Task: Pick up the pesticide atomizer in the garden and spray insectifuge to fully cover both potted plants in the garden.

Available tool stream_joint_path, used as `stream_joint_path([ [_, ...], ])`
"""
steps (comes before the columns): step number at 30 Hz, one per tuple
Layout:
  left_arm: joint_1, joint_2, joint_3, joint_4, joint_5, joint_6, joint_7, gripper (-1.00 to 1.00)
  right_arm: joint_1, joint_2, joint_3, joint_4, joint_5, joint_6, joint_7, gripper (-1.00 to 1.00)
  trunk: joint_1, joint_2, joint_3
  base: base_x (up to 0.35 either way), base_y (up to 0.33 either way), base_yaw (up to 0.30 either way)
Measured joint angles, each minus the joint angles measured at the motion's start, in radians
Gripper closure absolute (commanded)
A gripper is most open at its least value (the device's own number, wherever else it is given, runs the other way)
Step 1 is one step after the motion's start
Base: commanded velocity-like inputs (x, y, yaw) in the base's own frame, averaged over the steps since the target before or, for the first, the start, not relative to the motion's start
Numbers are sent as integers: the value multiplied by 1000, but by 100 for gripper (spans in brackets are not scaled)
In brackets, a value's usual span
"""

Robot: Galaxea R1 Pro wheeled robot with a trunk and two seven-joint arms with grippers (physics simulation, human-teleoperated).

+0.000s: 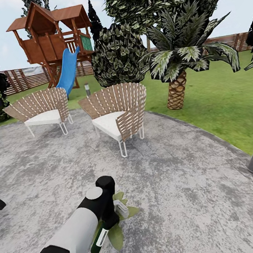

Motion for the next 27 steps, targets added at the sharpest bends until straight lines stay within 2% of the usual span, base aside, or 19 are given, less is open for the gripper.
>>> stream_joint_path([
  [3, 11, 3, 2, 0, 0, 1, 0, 100, 0, -1, 0, 1, 1, 0, 0, -100, 0, 0, 0, 0, 0, 0],
  [5, 56, 5, 1, 0, -5, 0, 0, 100, 0, -4, -1, 1, 1, 0, 0, -100, 0, 0, 0, 0, 0, 0],
  [7, 73, 8, 1, -6, -9, 0, 0, 100, 0, -5, -1, 1, 1, 0, 0, -100, 0, 0, 0, 0, 0, 0],
  [11, 76, 8, 3, -19, -11, 1, 0, 100, 0, -2, 0, 0, -2, 0, 0, -100, 0, 0, 0, 0, 0, 2],
  [13, 69, 5, 3, -28, -10, 8, 0, 100, 0, -1, -1, 0, -3, 0, 0, -100, 8, -14, -7, 0, 0, 91],
  [18, 64, 4, 3, -120, -10, 16, 0, 100, 0, 0, -2, 0, -3, 0, 0, -100, 27, -49, -29, 0, 0, 146],
  [27, 67, 6, 6, -129, -12, 16, 0, 100, 0, 0, -2, 0, -3, 0, 0, -100, 61, -112, -68, 0, 0, 159],
])
